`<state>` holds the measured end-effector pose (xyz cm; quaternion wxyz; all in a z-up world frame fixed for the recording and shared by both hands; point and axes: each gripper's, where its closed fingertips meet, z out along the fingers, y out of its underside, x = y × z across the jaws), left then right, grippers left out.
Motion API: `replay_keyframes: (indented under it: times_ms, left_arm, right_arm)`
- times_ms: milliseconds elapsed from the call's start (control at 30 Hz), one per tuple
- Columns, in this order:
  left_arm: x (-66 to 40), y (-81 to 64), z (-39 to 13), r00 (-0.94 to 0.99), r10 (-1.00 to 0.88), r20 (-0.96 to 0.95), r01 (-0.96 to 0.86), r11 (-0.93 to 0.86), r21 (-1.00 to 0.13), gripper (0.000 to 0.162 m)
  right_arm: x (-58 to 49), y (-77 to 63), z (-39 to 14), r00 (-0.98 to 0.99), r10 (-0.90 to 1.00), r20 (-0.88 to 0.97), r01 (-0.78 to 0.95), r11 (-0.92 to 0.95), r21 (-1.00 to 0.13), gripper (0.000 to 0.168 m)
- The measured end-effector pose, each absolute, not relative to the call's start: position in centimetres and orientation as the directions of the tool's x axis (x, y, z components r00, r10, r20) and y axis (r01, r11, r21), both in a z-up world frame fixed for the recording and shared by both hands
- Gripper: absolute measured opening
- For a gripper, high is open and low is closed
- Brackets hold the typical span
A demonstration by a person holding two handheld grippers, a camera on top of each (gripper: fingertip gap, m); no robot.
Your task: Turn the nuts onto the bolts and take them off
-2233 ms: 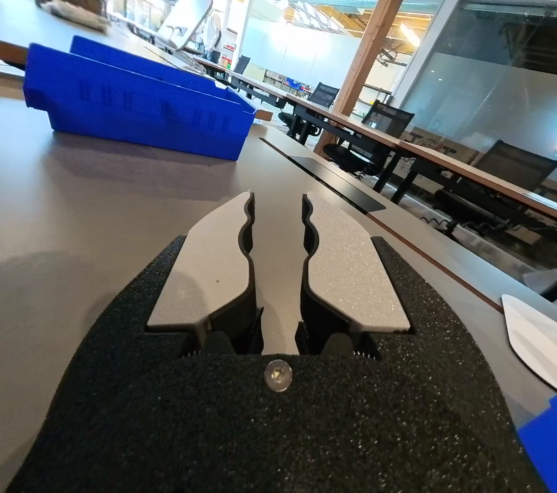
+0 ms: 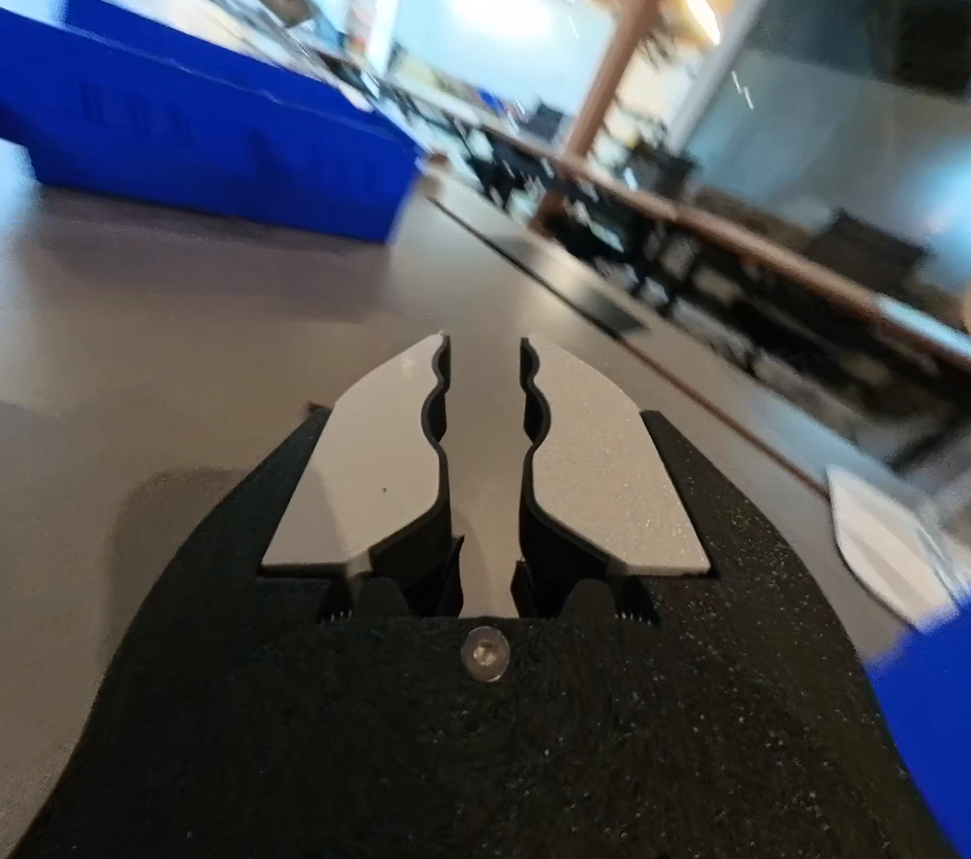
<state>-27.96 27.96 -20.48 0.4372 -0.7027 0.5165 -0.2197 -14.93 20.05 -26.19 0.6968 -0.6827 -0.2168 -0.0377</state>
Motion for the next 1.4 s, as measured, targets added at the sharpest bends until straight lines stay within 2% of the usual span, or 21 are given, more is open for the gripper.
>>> replay_keyframes:
  times_ms: [67, 200, 733, 1033, 1267, 1400]
  left_arm:
    - [-24.7, 27.2, -23.6, 0.289, -0.95, -0.121, -0.593, -0.078, -0.802, 0.018]
    - [-20.0, 26.8, -28.1, 0.188, -0.981, -0.052, -0.649, -0.084, -0.756, 0.018]
    - [-15.6, 27.0, -35.4, 0.083, -0.997, 0.007, -0.786, -0.07, -0.614, 0.018]
    - [-15.2, 26.2, -34.6, 0.041, -0.999, -0.001, -0.752, -0.03, -0.659, 0.018]
    - [-15.9, 26.8, -30.6, 0.08, -0.995, -0.052, -0.599, -0.006, -0.8, 0.032]
    - [-18.3, 27.4, -28.7, 0.12, -0.987, -0.107, -0.468, 0.039, -0.883, 0.029]
  right_arm:
    - [-14.0, 20.3, -26.7, 0.924, 0.222, 0.311, 0.317, 0.008, -0.948, 0.023]
    - [-13.2, 20.2, -26.2, 0.947, 0.211, 0.241, 0.243, 0.018, -0.97, 0.023]
    - [-13.7, 20.3, -26.5, 0.931, 0.228, 0.286, 0.29, 0.015, -0.957, 0.024]
    - [-13.7, 20.2, -26.4, 0.929, 0.228, 0.29, 0.293, 0.023, -0.956, 0.024]
    - [-13.7, 20.1, -26.4, 0.927, 0.232, 0.295, 0.297, 0.025, -0.954, 0.024]
    - [-13.8, 20.0, -26.4, 0.924, 0.24, 0.298, 0.299, 0.031, -0.954, 0.025]
